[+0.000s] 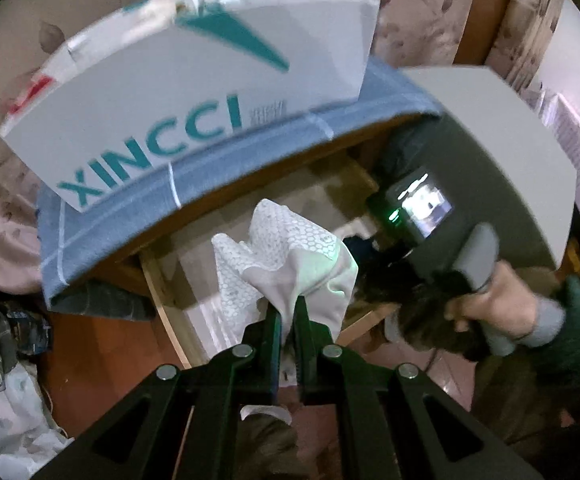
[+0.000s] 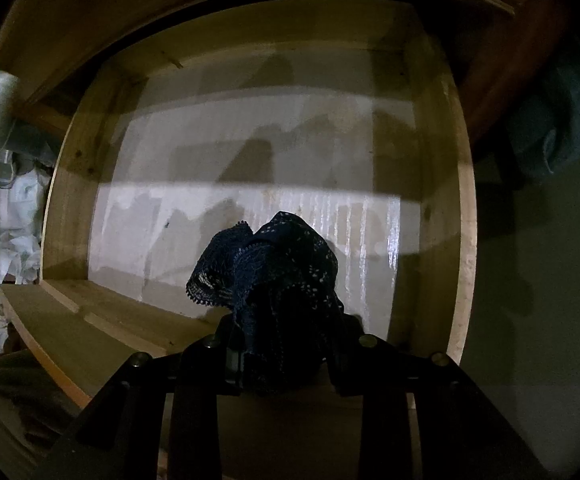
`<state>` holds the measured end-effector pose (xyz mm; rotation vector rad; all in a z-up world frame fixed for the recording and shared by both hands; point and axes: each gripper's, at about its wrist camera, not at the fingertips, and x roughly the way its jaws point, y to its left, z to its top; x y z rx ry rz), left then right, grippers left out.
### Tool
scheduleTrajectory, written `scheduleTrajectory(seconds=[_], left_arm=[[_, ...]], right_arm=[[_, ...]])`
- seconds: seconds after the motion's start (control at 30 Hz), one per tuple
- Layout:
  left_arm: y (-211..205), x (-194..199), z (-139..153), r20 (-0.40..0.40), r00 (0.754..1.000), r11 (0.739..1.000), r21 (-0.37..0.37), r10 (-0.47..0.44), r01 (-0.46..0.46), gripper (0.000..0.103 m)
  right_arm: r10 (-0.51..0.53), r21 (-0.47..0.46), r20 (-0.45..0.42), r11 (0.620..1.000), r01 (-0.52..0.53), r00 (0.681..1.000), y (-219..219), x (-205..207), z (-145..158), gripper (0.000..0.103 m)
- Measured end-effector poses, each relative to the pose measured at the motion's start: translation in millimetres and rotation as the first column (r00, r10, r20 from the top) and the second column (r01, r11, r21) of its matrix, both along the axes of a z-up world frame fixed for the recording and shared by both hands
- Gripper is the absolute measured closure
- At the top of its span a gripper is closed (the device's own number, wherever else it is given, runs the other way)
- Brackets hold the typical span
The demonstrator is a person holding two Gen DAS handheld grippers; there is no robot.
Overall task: Take underwear out of drawer
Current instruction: 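Lift the white patterned cloth out of the drawer with the left tool to the box, then lower the white patterned cloth into the box and open the left tool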
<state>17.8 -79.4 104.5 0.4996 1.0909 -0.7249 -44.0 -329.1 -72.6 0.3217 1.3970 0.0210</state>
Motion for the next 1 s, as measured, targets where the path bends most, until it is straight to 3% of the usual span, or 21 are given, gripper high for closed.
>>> scheduleTrajectory(seconds=[0.3, 0.63, 0.77, 0.8, 1.0], left_arm=[[4.1, -21.1, 91.2, 0.124, 0.992, 0.997, -0.073, 0.021, -0.012, 0.098], [12.7, -15.5, 204.1, 0.309, 0.943, 0.984, -0.159, 0.122, -0.075, 0.098], [10.5, 7.5, 222.8, 0.358, 0.919, 0.981, -0.157, 0.165, -0.115, 0.098], [6.9, 18.2, 225.5, 0.392, 0.901, 0.980, -0.138, 0.185, -0.142, 0.098], [-5.7, 67.7, 221.2, 0.424, 0.870, 0.968, -0.118, 0.250, -0.221, 0.098]], right_arm=[[0.016, -0.004, -0.010, 1.000, -0.017, 1.000, 1.9, -0.1, -3.6, 0.075], [0.024, -0.023, -0.020, 0.999, -0.025, 1.000, 1.5, -1.6, -5.2, 0.075], [0.027, -0.023, -0.019, 0.999, -0.027, 0.999, 0.9, -1.7, -4.8, 0.075], [0.026, -0.024, -0.019, 0.999, -0.027, 0.999, 0.3, -1.9, -5.2, 0.075], [0.026, -0.022, -0.019, 0.999, -0.027, 0.999, 0.7, -0.9, -5.7, 0.075]])
